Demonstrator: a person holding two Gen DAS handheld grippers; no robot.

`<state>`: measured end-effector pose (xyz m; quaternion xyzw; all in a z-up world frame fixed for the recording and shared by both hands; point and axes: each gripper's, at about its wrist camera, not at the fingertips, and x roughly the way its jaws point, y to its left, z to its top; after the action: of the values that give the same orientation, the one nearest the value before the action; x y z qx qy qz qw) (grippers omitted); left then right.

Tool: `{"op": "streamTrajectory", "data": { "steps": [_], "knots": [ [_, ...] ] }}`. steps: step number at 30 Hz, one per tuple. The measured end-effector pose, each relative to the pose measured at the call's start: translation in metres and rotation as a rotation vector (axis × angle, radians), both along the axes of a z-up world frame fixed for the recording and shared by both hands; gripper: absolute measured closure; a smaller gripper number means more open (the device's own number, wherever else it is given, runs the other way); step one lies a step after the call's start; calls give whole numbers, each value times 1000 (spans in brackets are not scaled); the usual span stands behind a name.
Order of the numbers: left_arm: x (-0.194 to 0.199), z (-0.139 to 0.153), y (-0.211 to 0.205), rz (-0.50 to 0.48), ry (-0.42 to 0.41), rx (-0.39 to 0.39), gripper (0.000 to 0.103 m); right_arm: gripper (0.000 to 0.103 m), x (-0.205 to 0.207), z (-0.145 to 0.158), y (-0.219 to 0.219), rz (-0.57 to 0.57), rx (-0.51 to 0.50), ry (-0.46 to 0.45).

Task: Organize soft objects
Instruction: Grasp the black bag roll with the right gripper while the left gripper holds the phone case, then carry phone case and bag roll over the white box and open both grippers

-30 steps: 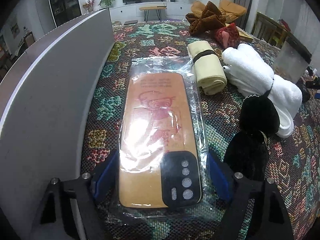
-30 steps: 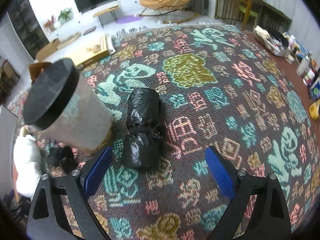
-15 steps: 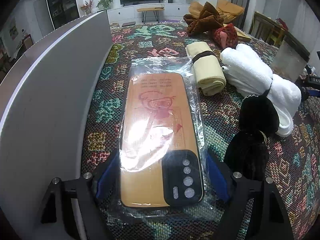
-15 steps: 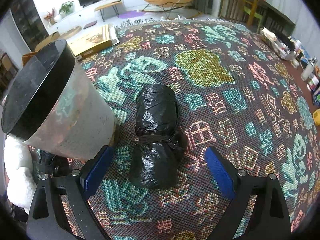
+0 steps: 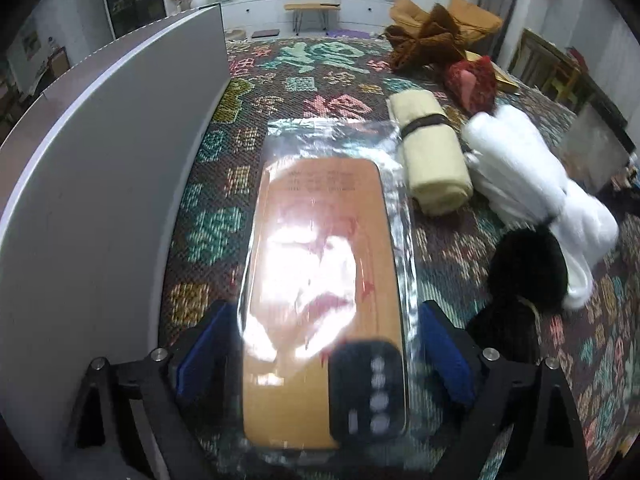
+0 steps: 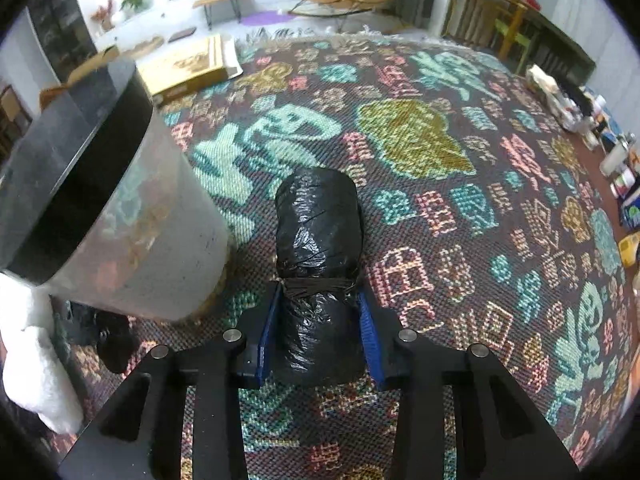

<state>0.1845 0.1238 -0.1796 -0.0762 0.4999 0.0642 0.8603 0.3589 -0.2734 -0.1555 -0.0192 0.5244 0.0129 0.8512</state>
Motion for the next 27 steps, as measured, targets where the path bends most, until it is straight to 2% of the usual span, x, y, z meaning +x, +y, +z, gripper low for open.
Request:
{"op": "streamTrajectory", "data": {
  "steps": [1, 2, 3, 5, 6, 7, 10, 13, 16, 20, 23, 27],
  "knots": [
    [3, 0, 0, 5, -1, 2, 13, 65, -3, 4, -2, -7, 7, -13],
    [5, 2, 1, 19, -22, 10, 29, 65, -8, 13, -6, -20, 15, -42],
    [6, 4, 2, 24, -28, 10, 28, 65, -11, 20, -9, -31, 20, -63],
    [6, 9, 7, 25, -42, -67, 29, 65, -23, 41, -20, -52, 54, -119],
    [3, 15, 8, 31, -64, -72, 29, 65, -27, 51, -25, -57, 69, -141],
    [-2, 23, 7, 36, -91, -71, 29, 65, -33, 63, -30, -63, 81, -167],
    [-20, 54, 5, 29, -168, -147, 29, 65, -46, 96, -37, -66, 115, -214],
    [-40, 90, 8, 4, -249, -201, 29, 65, -63, 134, -20, -16, 146, -246],
    [-65, 123, 26, -3, -313, -212, 29, 65, -86, 163, 23, 86, 181, -269],
    [-108, 145, 77, 44, -343, -145, 29, 65, -125, 190, 116, 262, 327, -263],
    [-145, 146, 122, 126, -328, -72, 28, 65, -158, 195, 199, 403, 471, -209],
    [-179, 132, 175, 249, -275, 23, 28, 64, -204, 175, 306, 563, 637, -96]
  ]
}}
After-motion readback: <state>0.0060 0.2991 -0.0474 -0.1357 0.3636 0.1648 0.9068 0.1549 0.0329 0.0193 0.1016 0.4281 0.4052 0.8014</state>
